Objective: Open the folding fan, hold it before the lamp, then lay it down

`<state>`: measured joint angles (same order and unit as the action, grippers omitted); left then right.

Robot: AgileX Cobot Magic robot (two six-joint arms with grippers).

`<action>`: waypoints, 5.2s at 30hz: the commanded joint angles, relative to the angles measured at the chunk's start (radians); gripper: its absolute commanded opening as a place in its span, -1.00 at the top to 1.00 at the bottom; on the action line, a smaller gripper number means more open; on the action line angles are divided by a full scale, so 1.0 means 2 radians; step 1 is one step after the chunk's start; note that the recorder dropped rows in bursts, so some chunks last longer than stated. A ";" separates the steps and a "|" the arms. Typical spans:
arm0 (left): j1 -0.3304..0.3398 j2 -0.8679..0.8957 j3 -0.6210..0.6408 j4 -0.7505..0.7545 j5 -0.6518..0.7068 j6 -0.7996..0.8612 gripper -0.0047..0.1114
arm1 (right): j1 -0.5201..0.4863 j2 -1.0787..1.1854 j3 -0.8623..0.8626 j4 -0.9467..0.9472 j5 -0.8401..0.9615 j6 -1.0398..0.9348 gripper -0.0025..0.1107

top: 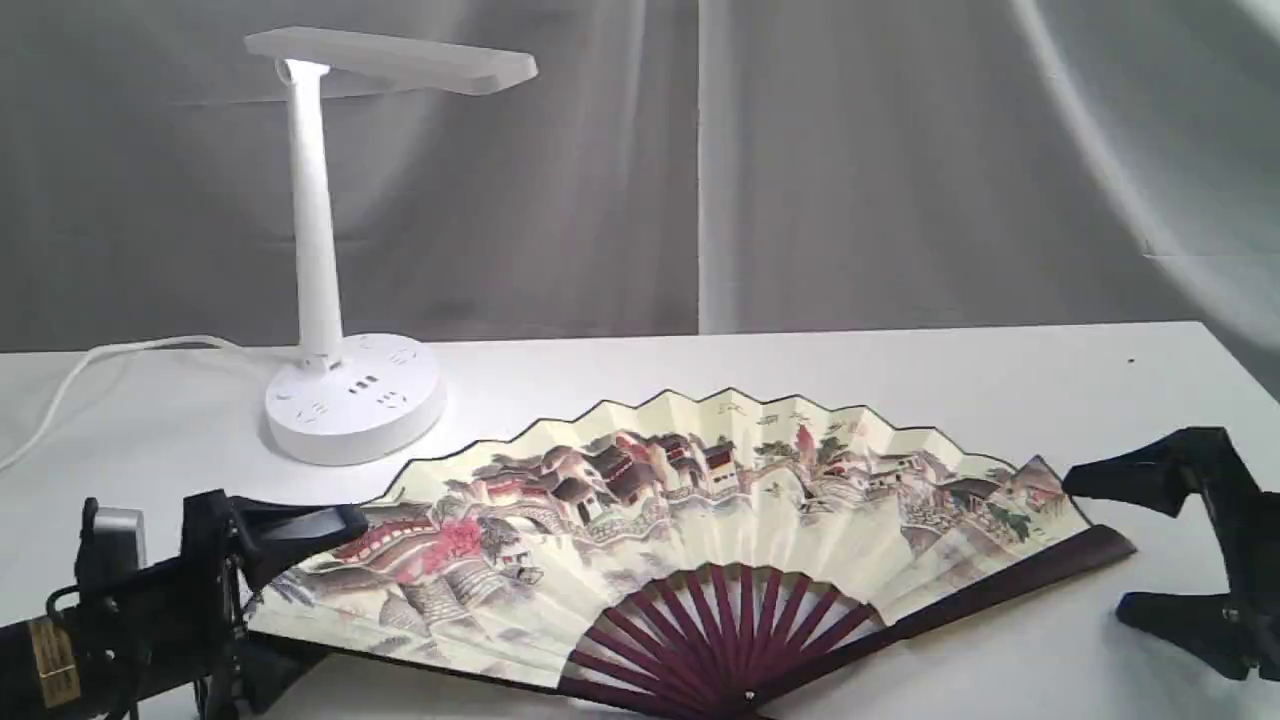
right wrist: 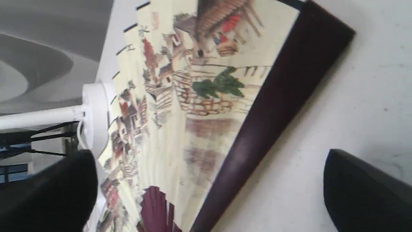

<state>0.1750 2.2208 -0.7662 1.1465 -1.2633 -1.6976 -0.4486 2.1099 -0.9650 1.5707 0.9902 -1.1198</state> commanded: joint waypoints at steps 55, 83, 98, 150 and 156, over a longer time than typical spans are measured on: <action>-0.097 -0.335 0.002 0.299 0.477 -0.102 0.92 | 0.319 -0.127 -0.032 0.087 -0.751 -0.327 0.96; -0.134 -0.341 0.002 0.299 0.431 -0.127 0.92 | 0.288 -0.127 -0.150 -0.744 -0.107 0.584 0.96; -0.133 -0.346 0.036 0.299 0.612 -0.106 0.92 | 0.289 -0.128 -0.136 -0.871 -0.133 0.666 0.96; -0.107 -0.474 -0.092 -0.543 1.179 0.706 0.92 | 0.289 -0.128 -0.018 -0.856 -0.333 0.616 0.96; -0.107 -0.640 -0.009 -0.554 1.152 0.717 0.92 | 0.289 -0.128 -0.018 -0.855 -0.332 0.616 0.96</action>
<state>-0.0346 1.0272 -0.8197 0.0502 1.0569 -0.2741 0.1299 1.8625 -1.0083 -0.1463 0.3231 0.1204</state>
